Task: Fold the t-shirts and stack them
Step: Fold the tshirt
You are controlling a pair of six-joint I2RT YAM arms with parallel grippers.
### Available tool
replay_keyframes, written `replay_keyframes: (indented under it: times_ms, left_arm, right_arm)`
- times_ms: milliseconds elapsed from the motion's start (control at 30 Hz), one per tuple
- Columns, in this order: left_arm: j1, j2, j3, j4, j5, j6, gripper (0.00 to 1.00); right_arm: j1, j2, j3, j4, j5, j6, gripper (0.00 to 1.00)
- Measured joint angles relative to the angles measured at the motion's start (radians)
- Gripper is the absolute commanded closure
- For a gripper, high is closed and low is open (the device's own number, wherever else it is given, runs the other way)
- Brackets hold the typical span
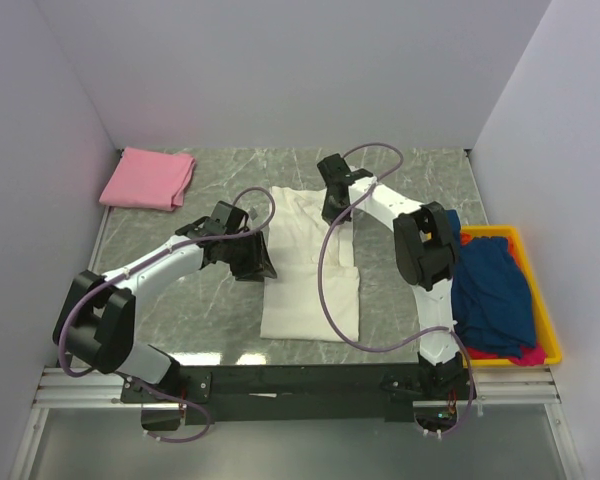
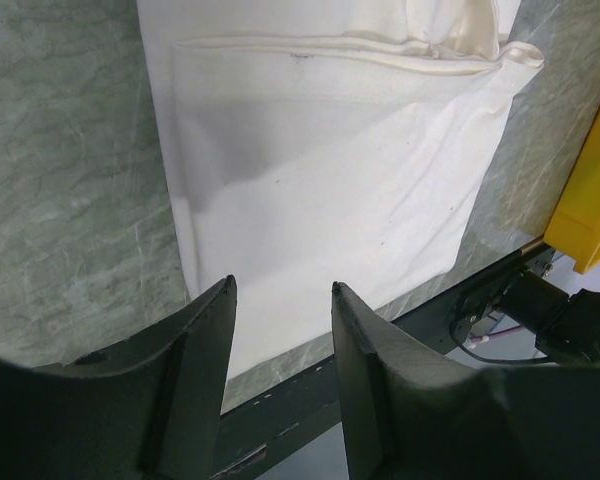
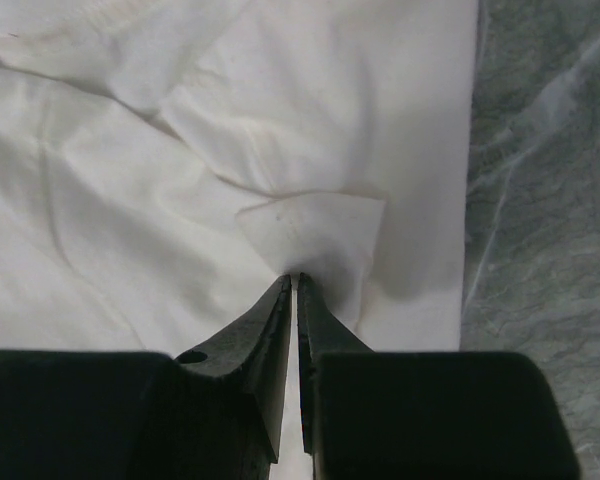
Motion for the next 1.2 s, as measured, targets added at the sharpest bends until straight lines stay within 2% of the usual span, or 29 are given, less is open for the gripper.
replay_keyframes:
  times_ms: [533, 700, 967, 1200]
  left_arm:
    - [0.0, 0.028, 0.0, 0.004, 0.0, 0.001, 0.52]
    - [0.001, 0.03, 0.0, 0.004, 0.0, 0.001, 0.52]
    - [0.002, 0.031, 0.0, 0.004, 0.0, 0.002, 0.52]
    - [0.002, 0.046, 0.0, 0.004, 0.006, 0.002, 0.52]
  right_arm:
    - [0.003, -0.071, -0.082, -0.009, 0.131, 0.035, 0.86]
    - [0.023, -0.094, -0.08, -0.014, 0.142, 0.034, 0.84]
    - [0.127, -0.088, -0.031, -0.039, 0.145, 0.04, 0.82]
    - [0.12, -0.084, -0.092, -0.046, 0.129, 0.041, 0.81]
